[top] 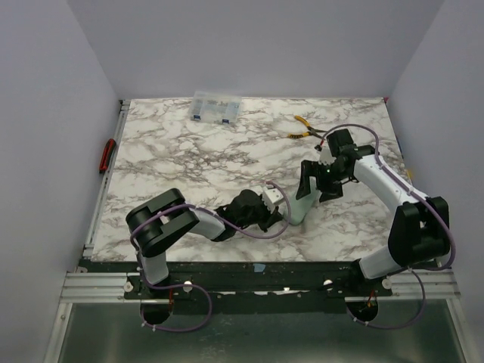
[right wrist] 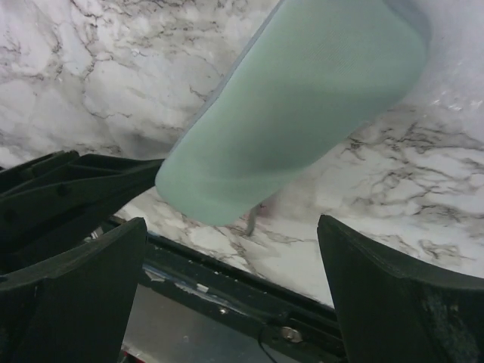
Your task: Open the umbrella
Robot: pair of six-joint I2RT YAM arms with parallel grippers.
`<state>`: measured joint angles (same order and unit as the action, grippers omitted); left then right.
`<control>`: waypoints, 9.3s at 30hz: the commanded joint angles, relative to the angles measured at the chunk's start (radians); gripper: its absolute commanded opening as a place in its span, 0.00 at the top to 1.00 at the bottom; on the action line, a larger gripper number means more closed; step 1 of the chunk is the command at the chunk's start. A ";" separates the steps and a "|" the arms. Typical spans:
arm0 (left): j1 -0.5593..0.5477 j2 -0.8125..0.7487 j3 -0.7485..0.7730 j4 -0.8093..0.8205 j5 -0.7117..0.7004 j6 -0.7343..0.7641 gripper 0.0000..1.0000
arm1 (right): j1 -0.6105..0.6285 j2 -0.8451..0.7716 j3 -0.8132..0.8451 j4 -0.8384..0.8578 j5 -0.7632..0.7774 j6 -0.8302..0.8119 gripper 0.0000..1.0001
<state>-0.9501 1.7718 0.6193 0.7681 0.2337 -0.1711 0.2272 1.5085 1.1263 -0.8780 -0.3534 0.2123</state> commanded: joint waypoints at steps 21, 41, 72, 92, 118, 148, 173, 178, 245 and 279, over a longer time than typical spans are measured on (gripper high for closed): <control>-0.074 0.066 0.103 0.025 -0.059 0.033 1.00 | 0.003 0.169 -0.077 0.117 0.186 0.039 0.20; -0.018 0.070 0.075 0.045 -0.047 0.058 1.00 | 0.003 0.242 -0.072 0.086 -0.124 -0.238 0.83; 0.176 0.080 0.115 0.001 0.050 -0.125 1.00 | 0.061 0.269 0.138 0.061 -0.096 -0.540 0.26; 0.158 0.098 0.129 -0.021 0.049 -0.196 1.00 | 0.126 0.041 -0.108 0.184 0.020 -0.382 0.12; 0.278 -0.025 0.025 -0.090 0.142 0.017 1.00 | 0.139 -0.043 -0.276 0.067 0.109 -1.260 0.73; 0.212 -0.002 0.004 -0.029 0.183 0.009 1.00 | 0.132 -0.066 0.140 0.188 0.115 -0.631 0.07; 0.036 0.053 0.068 0.008 0.133 -0.017 1.00 | -0.026 0.073 -0.120 0.145 -0.153 0.112 0.11; 0.034 0.062 0.075 0.013 0.124 -0.008 1.00 | -0.026 0.110 -0.138 0.178 -0.155 0.089 0.31; 0.460 -0.321 0.271 -0.576 0.251 0.157 0.01 | -0.061 0.183 0.075 0.031 -0.504 -0.366 0.47; 0.001 -0.094 0.656 -0.872 -0.201 0.044 0.04 | -0.184 -0.034 -0.248 0.307 -0.174 0.055 0.73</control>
<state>-0.8635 1.6108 1.1728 -0.0132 0.2550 -0.2276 0.0483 1.4681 0.9775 -0.5819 -0.5900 0.2287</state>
